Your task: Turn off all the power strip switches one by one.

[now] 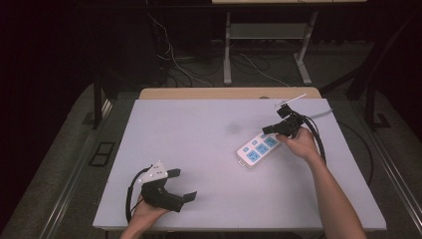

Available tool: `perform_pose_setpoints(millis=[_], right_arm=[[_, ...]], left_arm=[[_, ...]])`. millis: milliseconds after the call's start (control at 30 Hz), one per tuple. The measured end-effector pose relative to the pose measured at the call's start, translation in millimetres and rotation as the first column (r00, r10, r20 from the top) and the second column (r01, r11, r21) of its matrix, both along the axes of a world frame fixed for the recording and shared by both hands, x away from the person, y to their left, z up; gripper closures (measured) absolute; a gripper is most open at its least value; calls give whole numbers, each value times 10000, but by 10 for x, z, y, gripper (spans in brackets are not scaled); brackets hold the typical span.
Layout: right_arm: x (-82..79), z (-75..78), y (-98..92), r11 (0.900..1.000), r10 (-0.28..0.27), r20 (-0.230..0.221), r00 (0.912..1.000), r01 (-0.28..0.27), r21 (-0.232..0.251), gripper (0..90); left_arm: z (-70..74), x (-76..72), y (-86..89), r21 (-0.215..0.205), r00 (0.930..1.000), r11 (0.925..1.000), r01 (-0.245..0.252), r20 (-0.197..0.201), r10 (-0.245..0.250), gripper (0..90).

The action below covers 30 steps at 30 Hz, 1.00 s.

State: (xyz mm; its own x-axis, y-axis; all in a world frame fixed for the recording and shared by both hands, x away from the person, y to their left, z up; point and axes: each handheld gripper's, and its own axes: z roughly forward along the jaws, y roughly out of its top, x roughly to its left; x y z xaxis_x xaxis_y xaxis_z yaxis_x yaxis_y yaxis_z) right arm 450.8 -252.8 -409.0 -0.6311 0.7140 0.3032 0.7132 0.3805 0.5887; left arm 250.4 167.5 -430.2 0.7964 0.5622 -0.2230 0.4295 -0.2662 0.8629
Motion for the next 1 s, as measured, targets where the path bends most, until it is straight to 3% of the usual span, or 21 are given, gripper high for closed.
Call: perform_pose_setpoints(millis=[200,633,1000], right_arm=[[5,-83,34,10000,18,-137,9999,-19,-49,900],[-3,-107,34,9999,60,150,9999,-58,-99,900],[19,-117,12,9999,-79,-175,9998,81,146,900]], left_arm=[[-1,0,0,8,10000,10000,2,-1,-2,0],[-3,-5,-14,57,10000,10000,53,9,-53,0],[3,-8,-15,65,10000,9999,83,53,-83,0]])
